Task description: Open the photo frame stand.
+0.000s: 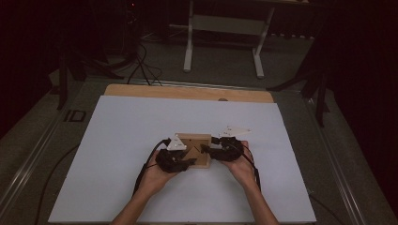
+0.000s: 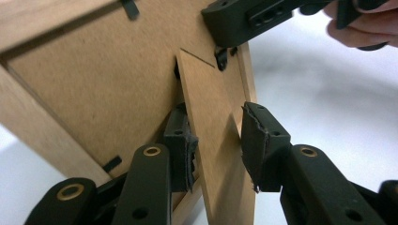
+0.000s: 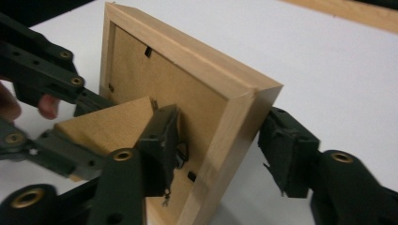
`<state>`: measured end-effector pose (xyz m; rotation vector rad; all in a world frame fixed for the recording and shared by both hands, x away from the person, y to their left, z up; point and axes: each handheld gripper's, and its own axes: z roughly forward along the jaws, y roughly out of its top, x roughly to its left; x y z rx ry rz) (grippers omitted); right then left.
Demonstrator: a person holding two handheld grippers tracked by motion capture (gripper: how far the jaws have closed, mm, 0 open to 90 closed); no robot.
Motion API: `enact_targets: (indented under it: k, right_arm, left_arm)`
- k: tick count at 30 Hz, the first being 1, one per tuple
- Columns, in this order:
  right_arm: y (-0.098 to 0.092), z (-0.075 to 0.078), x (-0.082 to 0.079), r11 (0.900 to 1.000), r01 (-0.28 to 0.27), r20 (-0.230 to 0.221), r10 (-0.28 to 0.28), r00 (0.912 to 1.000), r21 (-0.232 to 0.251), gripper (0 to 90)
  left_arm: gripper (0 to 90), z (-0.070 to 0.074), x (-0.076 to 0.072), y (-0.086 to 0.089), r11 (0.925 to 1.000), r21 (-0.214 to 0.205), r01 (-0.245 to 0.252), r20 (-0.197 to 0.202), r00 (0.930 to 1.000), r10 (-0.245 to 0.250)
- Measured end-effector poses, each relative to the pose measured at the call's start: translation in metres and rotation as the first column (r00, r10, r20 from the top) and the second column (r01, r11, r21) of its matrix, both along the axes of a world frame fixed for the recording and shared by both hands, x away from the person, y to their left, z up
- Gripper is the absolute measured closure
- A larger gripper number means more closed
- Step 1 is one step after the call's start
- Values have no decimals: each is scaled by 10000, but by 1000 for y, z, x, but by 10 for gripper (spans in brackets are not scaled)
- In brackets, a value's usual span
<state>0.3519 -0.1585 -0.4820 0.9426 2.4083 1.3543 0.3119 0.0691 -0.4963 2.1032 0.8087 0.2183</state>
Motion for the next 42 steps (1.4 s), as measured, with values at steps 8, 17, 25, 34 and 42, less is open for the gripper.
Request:
enact_targets:
  k: [8, 17, 25, 34, 42]
  right_arm:
    - [-4, 5, -4, 9998, 95, 372, -101, 9993, 176, 550]
    - [-5, 10, -6, 9997, 250, 913, -249, 9955, 1, 573]
    - [-8, 12, -7, 9996, 282, 1064, -272, 9940, -86, 575]
    - [-4, 11, -19, 9986, 286, 1465, -217, 9890, -452, 561]
    - [-5, 11, -25, 9980, 155, 1528, -59, 9882, -612, 567]
  left_arm:
    - [685, 2, 9, -1, 9993, 145, -341, 216, 9992, 338]
    - [737, 6, 19, -10, 9975, 617, -349, 715, 9970, 305]
    - [747, 4, 20, -14, 9962, 713, -492, 796, 9959, 434]
    - [750, 3, 13, -14, 9948, 974, -290, 953, 9953, 197]
    - [677, -2, 5, -9, 9947, 1023, -66, 902, 9959, -27]
